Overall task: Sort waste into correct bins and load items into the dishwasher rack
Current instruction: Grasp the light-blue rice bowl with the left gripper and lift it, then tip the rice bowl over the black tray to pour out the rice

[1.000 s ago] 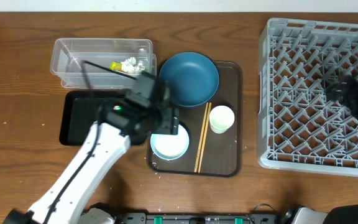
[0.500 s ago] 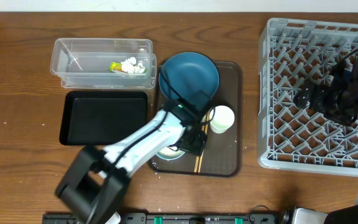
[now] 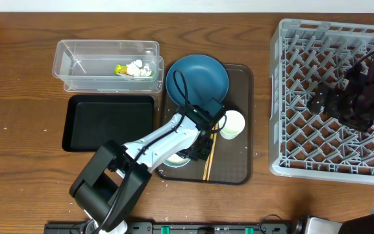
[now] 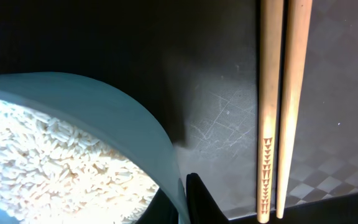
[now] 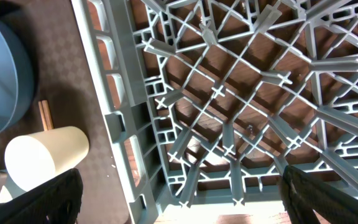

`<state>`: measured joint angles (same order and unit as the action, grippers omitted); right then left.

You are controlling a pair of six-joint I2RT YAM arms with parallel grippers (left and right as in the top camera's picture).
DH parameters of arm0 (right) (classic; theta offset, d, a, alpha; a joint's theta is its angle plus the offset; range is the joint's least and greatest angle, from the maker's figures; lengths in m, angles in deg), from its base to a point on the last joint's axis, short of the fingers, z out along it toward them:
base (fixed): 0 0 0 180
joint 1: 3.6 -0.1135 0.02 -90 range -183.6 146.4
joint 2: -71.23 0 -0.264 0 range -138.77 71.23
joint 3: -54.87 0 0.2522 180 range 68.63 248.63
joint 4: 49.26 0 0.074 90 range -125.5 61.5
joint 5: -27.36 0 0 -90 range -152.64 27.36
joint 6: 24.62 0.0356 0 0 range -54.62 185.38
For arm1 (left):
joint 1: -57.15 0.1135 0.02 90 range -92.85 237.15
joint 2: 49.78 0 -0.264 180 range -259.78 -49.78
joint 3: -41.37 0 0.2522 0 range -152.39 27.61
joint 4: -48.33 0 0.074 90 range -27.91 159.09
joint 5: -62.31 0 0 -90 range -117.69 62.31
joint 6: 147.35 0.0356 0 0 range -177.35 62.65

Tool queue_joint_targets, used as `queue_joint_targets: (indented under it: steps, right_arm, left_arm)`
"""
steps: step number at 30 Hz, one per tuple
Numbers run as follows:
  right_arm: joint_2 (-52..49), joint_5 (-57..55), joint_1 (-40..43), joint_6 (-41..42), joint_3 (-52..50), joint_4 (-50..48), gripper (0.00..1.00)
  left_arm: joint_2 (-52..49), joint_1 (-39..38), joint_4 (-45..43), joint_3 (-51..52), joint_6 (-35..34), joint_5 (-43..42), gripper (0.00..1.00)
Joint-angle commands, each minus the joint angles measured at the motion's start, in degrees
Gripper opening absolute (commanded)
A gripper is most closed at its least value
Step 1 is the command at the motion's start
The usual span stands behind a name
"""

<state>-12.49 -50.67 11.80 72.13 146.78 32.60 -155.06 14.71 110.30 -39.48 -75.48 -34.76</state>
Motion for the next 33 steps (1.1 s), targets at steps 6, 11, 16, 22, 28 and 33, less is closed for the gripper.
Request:
queue_joint_targets:
  steps: [6, 11, 16, 22, 28, 33]
  right_arm:
    - [0.11, -0.50, -0.42, -0.85, -0.26, 0.02, 0.99]
    - [0.11, -1.44, -0.42, -0.83, -0.26, -0.11, 0.99]
    - [0.11, -1.44, -0.42, -0.83, -0.26, 0.04, 0.99]
    - [0.11, -1.44, -0.42, -0.85, -0.26, 0.09, 0.99]
    - [0.11, -1.44, -0.48, -0.83, -0.26, 0.15, 0.99]
    - [0.11, -1.44, -0.44, -0.87, -0.26, 0.55, 0.99]
  left_arm:
    - [4.79, 0.15, 5.84, -4.61, 0.57, 0.50, 0.06]
    - [11.87, 1.49, 7.23, -5.27, 2.58, 0.48, 0.06]
    - [18.16, 6.10, 8.24, -5.27, 4.85, 0.50, 0.06]
    - [19.85, 18.53, 8.11, -5.25, 6.84, -5.73, 0.06]
    - [19.39, 32.61, 6.56, -4.39, 13.86, -22.73, 0.06]
    - [18.69, 43.65, 6.60, -2.40, 22.38, -41.18, 0.06]
